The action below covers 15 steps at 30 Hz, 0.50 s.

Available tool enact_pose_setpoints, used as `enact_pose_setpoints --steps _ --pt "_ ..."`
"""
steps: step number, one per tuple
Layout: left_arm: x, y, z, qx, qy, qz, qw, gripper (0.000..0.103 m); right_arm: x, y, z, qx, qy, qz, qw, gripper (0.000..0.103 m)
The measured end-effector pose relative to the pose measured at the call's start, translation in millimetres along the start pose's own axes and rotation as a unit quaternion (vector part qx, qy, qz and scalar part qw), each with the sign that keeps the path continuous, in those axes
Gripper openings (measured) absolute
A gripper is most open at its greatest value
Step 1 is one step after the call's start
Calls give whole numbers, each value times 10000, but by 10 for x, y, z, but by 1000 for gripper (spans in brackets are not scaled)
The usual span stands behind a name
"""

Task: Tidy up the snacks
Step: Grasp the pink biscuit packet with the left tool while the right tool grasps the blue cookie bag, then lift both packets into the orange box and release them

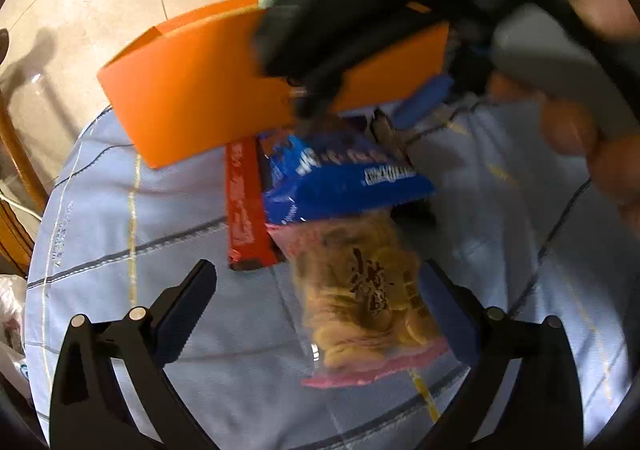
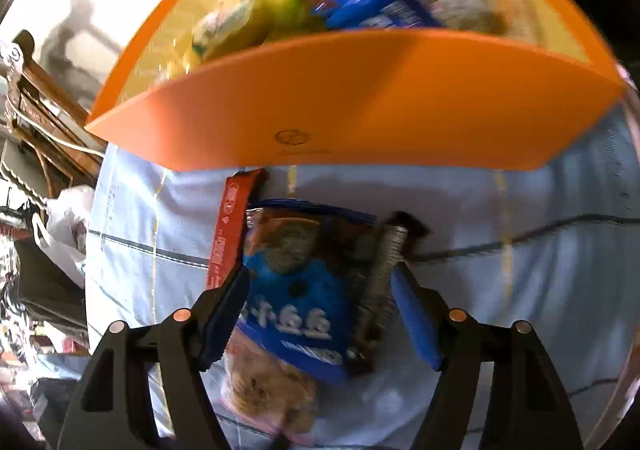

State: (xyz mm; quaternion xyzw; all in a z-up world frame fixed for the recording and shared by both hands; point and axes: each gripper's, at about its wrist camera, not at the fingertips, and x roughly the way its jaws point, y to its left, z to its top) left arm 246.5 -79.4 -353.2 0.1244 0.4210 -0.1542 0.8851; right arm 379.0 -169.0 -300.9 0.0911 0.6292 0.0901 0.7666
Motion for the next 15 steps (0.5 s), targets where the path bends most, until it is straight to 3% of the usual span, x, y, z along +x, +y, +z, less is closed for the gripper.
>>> enact_pose_setpoints --steps 6,8,9,10,15 --pt "136 -123 -124 18 117 -43 9999 99 384 256 30 -547 412 -469 9966 80" --pt "136 -144 -121 128 127 -17 9998 99 368 316 21 -790 180 -924 9924 64" --pt "125 -130 -126 136 129 -75 9998 91 324 259 28 -634 127 -839 9944 60" --pt "99 -104 -140 120 80 -198 9997 66 279 195 30 -541 72 -779 9955 58" --pt "21 95 -151 -246 -35 -383 9990 62 -190 -115 -103 -257 -486 -476 9974 58"
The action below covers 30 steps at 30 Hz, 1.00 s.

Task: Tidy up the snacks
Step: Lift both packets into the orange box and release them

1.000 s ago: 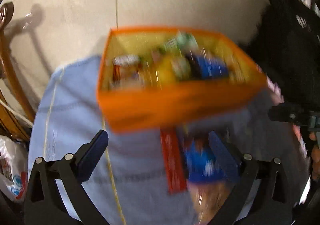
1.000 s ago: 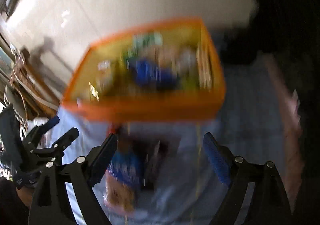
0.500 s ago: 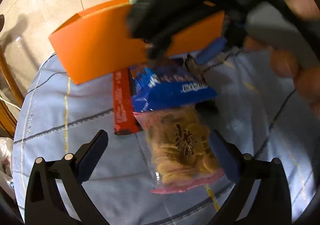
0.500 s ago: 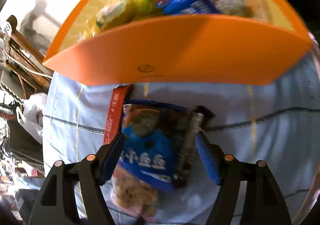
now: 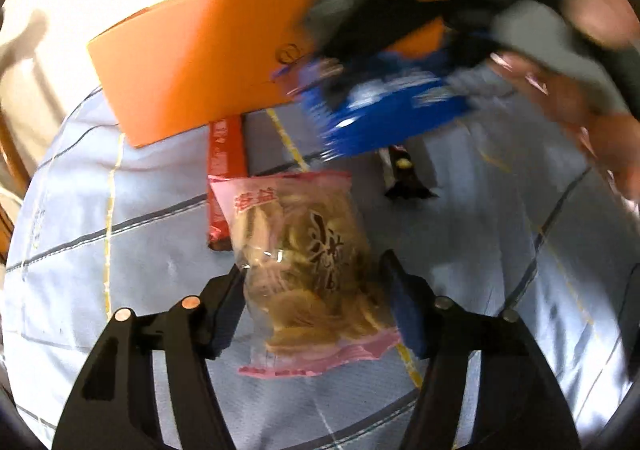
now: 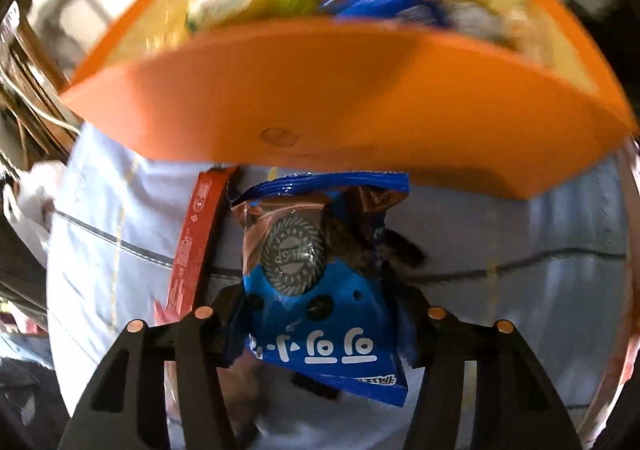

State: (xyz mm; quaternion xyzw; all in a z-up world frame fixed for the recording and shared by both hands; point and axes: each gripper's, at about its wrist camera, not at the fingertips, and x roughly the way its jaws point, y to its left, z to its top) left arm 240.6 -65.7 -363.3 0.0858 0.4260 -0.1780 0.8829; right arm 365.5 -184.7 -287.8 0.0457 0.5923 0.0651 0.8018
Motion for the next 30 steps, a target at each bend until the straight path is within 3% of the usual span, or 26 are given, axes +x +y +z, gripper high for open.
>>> enact_pose_setpoints --steps 2,3,4,6,9,11,12,13,14,16,21,25,30 --pt "-66 5 33 77 -194 43 9998 73 -228 -225 -140 332 -261 61 9991 58" --pt "-101 -17 44 120 -296 50 9995 89 -331 -350 -248 539 -384 55 9978 58" --pt "-111 -26 106 136 -365 51 9992 99 -378 -421 -321 668 -441 29 9968 58" --pt "-67 -66 199 175 -337 88 9992 99 -446 -570 -544 921 -488 -28 9946 58" --pt "161 -74 268 360 103 330 9988 99 -432 -649 -789 1026 -371 -113 9940 58" --pt "218 -72 220 573 115 487 9971 96 -434 -652 -929 1009 -307 -143 9943 58" --pt "189 -67 213 632 65 500 9967 81 -444 -661 -1035 997 -296 -151 9945 58" --pt "133 -49 207 631 1 515 9967 58 -467 -672 -1120 1019 -303 -151 9942 58" --pt "68 -2 216 518 -6 366 9980 52 -489 -684 -1180 1044 -298 -126 9940 58" --pt "-72 137 206 213 55 -23 9998 50 -584 -730 -1300 1095 -299 -69 9935 58" --pt "-684 477 210 -434 -401 -468 9972 50 -747 -696 -1471 1012 -379 -3 9941 58" --pt "-1151 614 325 -543 -845 -377 9942 50 -980 -489 -1390 725 -732 -64 9947 58" --pt "-1654 577 730 -490 -1289 -42 9904 50 -1553 -156 -1107 265 -1455 -127 9889 58"
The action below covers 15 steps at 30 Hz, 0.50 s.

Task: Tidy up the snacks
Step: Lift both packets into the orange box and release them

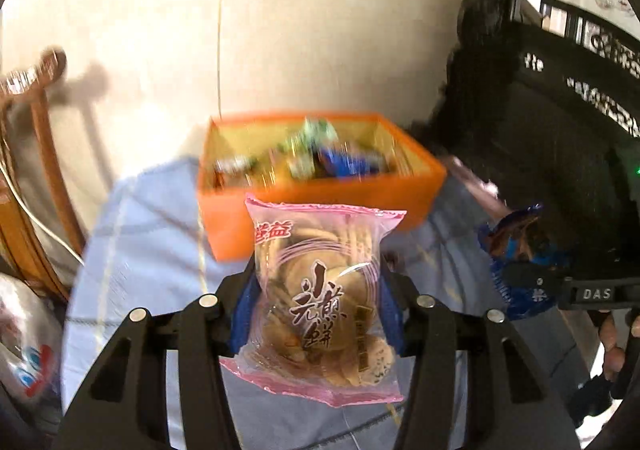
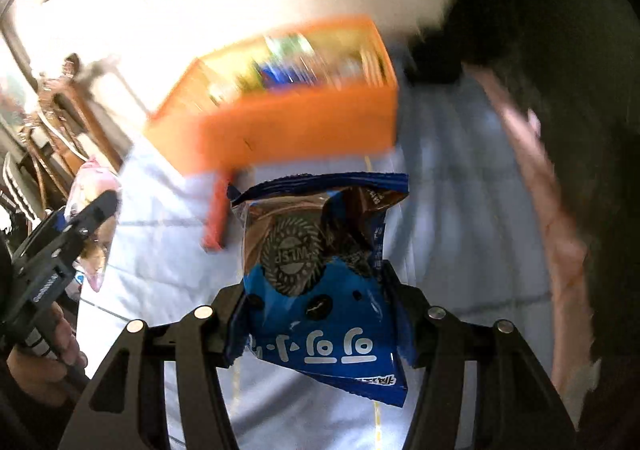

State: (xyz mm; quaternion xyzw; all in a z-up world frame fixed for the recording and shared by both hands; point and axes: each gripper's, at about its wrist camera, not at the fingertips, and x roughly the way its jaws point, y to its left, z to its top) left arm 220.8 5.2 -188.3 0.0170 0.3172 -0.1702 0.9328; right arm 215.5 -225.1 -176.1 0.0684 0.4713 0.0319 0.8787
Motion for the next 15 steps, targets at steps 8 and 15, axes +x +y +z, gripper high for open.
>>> enact_pose_setpoints --steps 8,15 --pt "-430 -83 788 18 -544 204 9983 50 -655 241 506 -210 -836 86 9962 58" --pt "-653 -199 908 100 -686 173 9974 51 -867 295 543 -304 -1047 114 9940 58"
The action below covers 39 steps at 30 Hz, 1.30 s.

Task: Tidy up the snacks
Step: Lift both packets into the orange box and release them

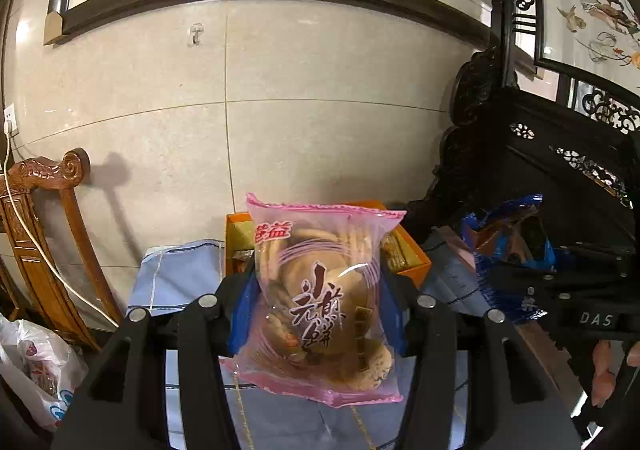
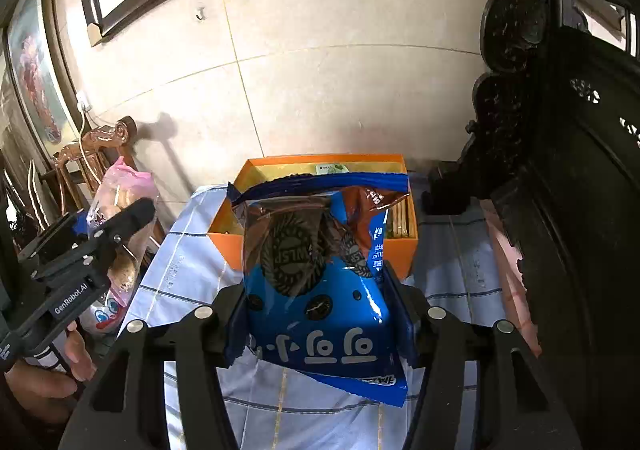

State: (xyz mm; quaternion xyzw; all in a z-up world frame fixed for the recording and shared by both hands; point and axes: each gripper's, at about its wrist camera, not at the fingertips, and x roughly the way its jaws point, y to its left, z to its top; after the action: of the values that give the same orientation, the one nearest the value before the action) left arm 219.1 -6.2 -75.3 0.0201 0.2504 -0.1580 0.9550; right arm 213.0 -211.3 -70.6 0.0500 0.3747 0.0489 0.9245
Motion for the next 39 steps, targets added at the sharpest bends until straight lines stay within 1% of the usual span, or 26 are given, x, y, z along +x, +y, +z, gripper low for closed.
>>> enact_pose_setpoints --steps 6,13,18,23,27,29,30,31,32,33,34,35,36,37,38,39 --pt "40 -32 -36 -15 48 -7 10000 51 -41 8 4 27 23 -24 10000 58" --pt "117 -12 -35 0 91 -8 10000 51 71 -23 17 -10 32 -20 10000 58" --pt "294 -22 5 2 155 29 9999 51 199 -58 84 0 38 -42 10000 58" --pt "551 -51 186 65 112 87 9999 51 370 -128 355 92 -53 -33 9999 58" --pt "813 -52 455 93 11 179 9998 51 520 -126 715 -8 -212 -60 9998 58" --pt "998 -37 636 86 -93 270 9996 51 653 -135 975 -56 -271 23 9996 59" --pt "1092 -23 714 64 -145 344 9993 61 790 -134 1137 -118 -241 127 9996 59" --pt "1201 4 778 21 -216 431 9988 86 940 -142 1254 -173 -181 208 9995 63" --pt "1366 71 832 -93 -284 692 9972 90 1121 -179 1346 -192 -65 204 9996 73" --pt "1577 190 848 -278 -175 773 9965 99 1304 -236 1397 -164 76 67 9998 80" --pt "1720 279 833 -397 -2 693 9968 99 1437 -284 1402 -166 206 -90 9996 86" --pt "1949 398 766 -531 465 689 9951 99 1574 -343 1367 -193 378 -234 9988 86" --pt "2092 485 682 -608 844 864 9908 99 1641 -385 1319 -186 497 -305 9981 86" --pt "2146 558 590 -688 1019 928 9881 99 1681 -467 1192 -94 591 -308 9977 86" --pt "2123 632 456 -766 1007 882 9880 99 1690 -514 1081 -21 626 -314 9975 86" --pt "2089 664 329 -720 976 995 9876 99 1715 -557 909 71 746 -325 9967 86"
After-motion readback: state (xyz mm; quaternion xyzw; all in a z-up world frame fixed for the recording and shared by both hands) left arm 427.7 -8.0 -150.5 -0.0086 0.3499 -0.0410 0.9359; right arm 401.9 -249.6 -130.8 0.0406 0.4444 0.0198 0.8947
